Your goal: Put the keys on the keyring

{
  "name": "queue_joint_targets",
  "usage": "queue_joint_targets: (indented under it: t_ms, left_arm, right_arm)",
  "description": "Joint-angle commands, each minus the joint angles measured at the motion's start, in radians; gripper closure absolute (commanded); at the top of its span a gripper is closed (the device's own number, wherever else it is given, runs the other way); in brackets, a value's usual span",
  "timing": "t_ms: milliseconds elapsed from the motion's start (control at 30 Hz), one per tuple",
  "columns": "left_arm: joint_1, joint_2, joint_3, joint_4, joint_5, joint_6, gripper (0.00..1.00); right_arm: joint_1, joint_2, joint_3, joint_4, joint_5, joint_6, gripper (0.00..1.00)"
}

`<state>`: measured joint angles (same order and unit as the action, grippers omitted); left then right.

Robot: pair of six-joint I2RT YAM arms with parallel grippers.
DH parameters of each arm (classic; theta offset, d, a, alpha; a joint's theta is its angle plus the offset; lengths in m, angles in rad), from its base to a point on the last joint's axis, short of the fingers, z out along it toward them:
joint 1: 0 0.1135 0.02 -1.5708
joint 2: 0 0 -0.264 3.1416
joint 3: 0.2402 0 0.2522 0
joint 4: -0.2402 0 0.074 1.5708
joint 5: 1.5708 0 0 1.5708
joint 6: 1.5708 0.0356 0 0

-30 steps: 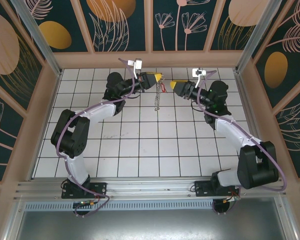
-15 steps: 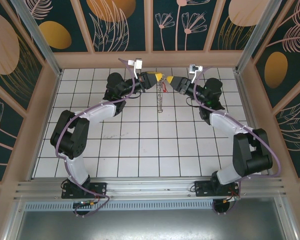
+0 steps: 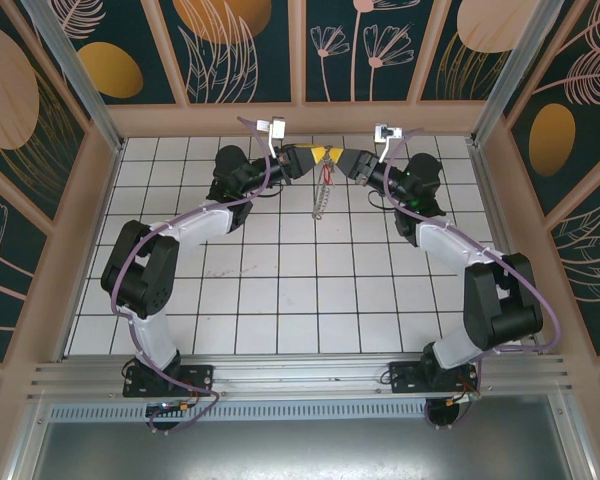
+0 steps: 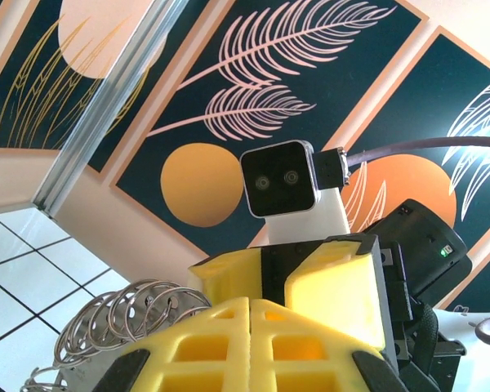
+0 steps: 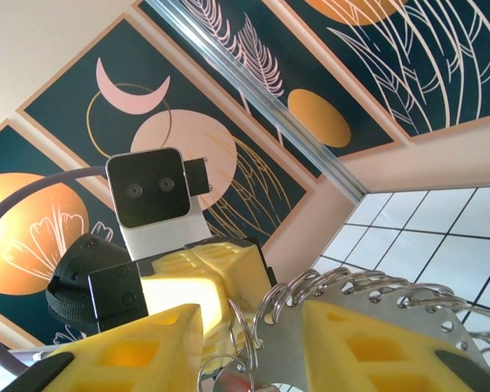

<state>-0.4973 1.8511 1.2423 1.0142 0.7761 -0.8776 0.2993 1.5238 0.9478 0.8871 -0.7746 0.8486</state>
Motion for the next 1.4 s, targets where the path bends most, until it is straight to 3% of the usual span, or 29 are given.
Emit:
queue_joint_targets:
  t_ms: [0, 333, 733, 800, 867, 1033, 1267, 1367]
  left_arm:
    - [-0.006, -0.033, 0.011, 0.066, -0.006, -0.009, 1.00]
    - [-0.007, -0.033, 0.011, 0.063, -0.009, -0.008, 1.00]
    - [-0.010, -0.025, 0.013, 0.062, -0.012, -0.007, 1.00]
    - [-0.010, -0.023, 0.015, 0.063, -0.012, -0.007, 1.00]
    - [-0.012, -0.021, 0.020, 0.061, -0.011, -0.007, 1.00]
    - [-0.012, -0.016, 0.029, 0.054, -0.007, -0.006, 1.00]
    - [-0.012, -0.023, 0.041, 0.004, -0.007, 0.019, 1.00]
    - [-0.007, -0.035, 0.052, -0.063, -0.009, 0.062, 0.83]
  right_arm:
    - [0.012, 0.011, 0.039, 0.049, -0.001, 0.009, 0.65]
    - [0.016, 0.009, 0.040, 0.050, -0.012, 0.007, 0.89]
    - [0.022, 0.020, 0.046, 0.065, -0.045, 0.014, 0.94]
    - [0.021, 0.025, 0.049, 0.072, -0.056, 0.016, 0.86]
    - [0.022, 0.028, 0.051, 0.070, -0.060, 0.016, 0.85]
    - [0.022, 0.028, 0.051, 0.060, -0.060, 0.008, 0.99]
    - [-0.005, 0.016, 0.064, -0.018, -0.068, -0.053, 1.00]
    - [-0.033, 0.019, 0.100, -0.111, -0.113, -0.127, 1.00]
